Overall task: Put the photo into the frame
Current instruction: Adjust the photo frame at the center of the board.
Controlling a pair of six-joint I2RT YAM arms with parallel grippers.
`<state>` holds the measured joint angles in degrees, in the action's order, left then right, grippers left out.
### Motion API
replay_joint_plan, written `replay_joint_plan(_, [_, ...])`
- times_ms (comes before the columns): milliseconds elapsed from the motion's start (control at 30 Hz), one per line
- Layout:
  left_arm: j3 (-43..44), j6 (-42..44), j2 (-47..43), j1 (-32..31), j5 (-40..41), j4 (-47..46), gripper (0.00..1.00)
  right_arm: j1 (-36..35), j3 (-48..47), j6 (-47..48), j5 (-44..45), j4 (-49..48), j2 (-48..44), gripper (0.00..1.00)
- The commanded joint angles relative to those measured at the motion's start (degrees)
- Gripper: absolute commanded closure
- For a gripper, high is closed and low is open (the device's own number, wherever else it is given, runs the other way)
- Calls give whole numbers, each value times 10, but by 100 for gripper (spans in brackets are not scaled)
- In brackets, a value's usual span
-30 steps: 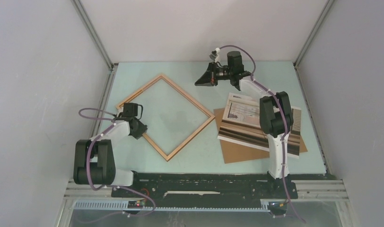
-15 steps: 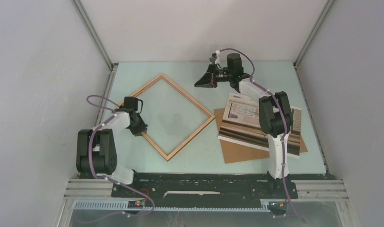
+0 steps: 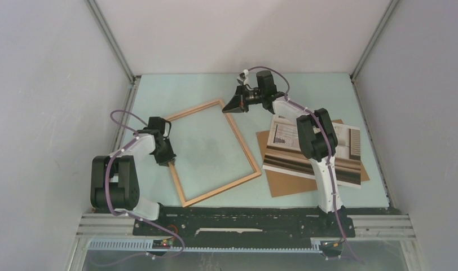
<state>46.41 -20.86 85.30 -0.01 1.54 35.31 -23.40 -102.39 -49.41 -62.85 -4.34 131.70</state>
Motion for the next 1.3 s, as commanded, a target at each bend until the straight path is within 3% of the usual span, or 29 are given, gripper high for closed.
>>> replay_joint_plan(0, [18,23,-11,-5,21,46,95,-5,-14,-18,9,-23,-2,100])
replay_joint_plan(233, [36,-4,-38,17,1,60,60,-2,58,-73,33,-120,-35,100])
replay_joint_plan(533, [20,-22,-112,72,-53,50,35,14,107,-137,48,-207,-35,100])
replay_joint_plan(667, [-25,-58,-128,148,-154,-10,29,12,110,-150,51,-219,-30,100])
replay_joint_plan(800, [-37,-65,-94,216,-227,-45,28,2,123,-170,60,-249,-28,100])
replay_joint_plan(967, [-30,-63,-63,227,-242,-59,30,-7,130,-179,74,-260,-25,100])
replay_joint_plan(1067, [-37,-66,-50,228,-241,-72,38,-7,129,-184,76,-260,-20,100])
replay_joint_plan(1200, [-32,-64,-23,229,-248,-71,59,-8,130,-198,73,-264,-17,100])
replay_joint_plan(1267, [-32,-64,-14,229,-254,-74,63,-9,138,-205,71,-273,-21,100])
